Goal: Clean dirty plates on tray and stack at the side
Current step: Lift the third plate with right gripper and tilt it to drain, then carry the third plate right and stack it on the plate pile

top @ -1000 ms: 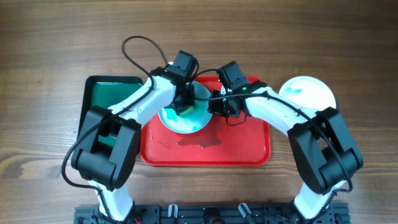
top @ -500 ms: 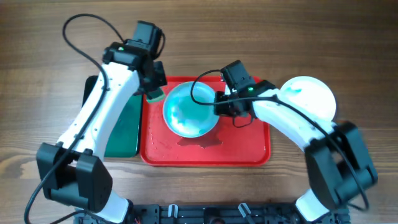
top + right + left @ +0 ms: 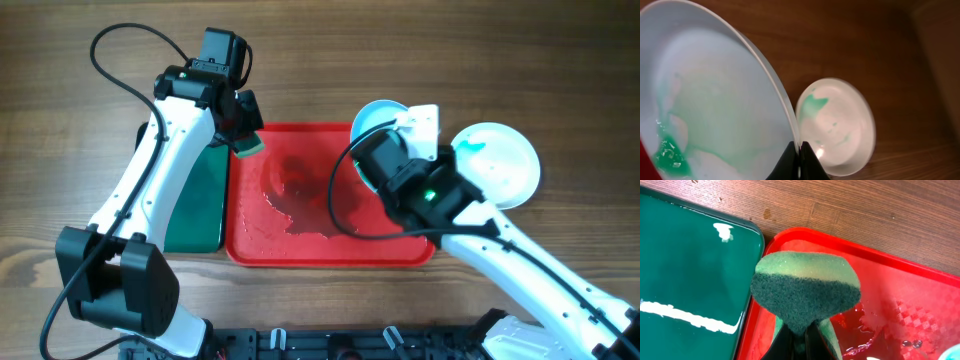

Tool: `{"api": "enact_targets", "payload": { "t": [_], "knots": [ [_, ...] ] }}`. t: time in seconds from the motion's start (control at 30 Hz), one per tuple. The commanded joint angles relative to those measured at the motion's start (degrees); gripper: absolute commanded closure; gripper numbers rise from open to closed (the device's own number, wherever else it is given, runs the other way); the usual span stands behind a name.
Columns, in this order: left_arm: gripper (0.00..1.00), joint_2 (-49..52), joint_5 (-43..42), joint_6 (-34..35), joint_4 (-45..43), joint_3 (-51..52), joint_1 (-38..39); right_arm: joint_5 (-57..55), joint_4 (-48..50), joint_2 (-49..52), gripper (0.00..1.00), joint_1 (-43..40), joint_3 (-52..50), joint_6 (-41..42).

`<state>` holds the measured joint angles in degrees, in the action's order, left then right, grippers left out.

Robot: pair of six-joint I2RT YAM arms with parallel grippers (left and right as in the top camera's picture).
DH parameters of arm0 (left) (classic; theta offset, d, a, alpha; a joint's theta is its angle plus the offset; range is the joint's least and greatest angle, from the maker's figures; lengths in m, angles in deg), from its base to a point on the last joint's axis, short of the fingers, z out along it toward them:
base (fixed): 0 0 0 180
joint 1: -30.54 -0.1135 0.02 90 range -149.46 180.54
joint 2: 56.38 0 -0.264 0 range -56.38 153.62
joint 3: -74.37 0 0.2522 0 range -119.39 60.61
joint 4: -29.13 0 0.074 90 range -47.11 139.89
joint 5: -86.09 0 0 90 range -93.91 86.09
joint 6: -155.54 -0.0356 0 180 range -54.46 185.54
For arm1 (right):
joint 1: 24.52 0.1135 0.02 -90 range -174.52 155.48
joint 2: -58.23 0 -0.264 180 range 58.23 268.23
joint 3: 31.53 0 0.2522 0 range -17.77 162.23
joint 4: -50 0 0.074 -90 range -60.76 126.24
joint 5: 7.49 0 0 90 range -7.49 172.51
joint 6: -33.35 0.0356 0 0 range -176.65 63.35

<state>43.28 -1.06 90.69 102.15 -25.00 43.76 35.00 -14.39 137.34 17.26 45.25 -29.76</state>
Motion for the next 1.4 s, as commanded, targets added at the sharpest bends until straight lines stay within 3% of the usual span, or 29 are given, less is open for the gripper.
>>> {"api": "enact_targets", "payload": {
  "t": [0.0,0.13,0.37,0.47,0.6,0.73,0.83,1.0,1.17,1.37],
  "knots": [
    [0.96,0.66,-0.90,-0.74,-0.59,-0.66,-0.22,-20.17,0.00,-0.74,0.96,7.76,-0.26,-6.25],
    [0.96,0.66,-0.90,-0.74,-0.76,-0.66,-0.22,-33.40,0.46,-0.74,0.96,15.28,-0.26,-10.91],
    [0.96,0.66,-0.90,-0.74,-0.74,-0.66,-0.22,-36.15,0.66,-0.74,0.96,16.92,-0.26,-11.76],
    [0.96,0.66,-0.90,-0.74,-0.76,-0.66,-0.22,-16.79,1.40,-0.74,0.96,13.84,-0.26,-2.16],
    [0.96,0.66,-0.90,-0.74,-0.74,-0.66,-0.22,8.11,1.38,-0.74,0.96,4.22,-0.26,6.38],
    [0.96,0.66,-0.90,-0.76,-0.76,-0.66,-0.22,31.30,1.95,-0.74,0.96,-13.07,-0.26,4.94],
    [0.96,0.66,-0.90,-0.74,-0.76,-0.66,-0.22,39.76,1.90,-0.74,0.96,-25.42,-0.33,3.02],
    [0.96,0.66,-0.90,-0.76,-0.76,-0.66,-0.22,41.31,2.56,-0.70,0.96,-43.08,-1.92,2.60],
    [0.96,0.66,-0.87,-0.96,-0.79,-0.66,-0.22,40.63,9.18,-0.57,0.96,-56.78,-10.95,2.86],
    [0.96,0.66,-0.87,-0.96,-0.76,-0.66,-0.22,40.46,16.00,-0.57,0.96,-63.54,-17.33,3.08]
  ]
}}
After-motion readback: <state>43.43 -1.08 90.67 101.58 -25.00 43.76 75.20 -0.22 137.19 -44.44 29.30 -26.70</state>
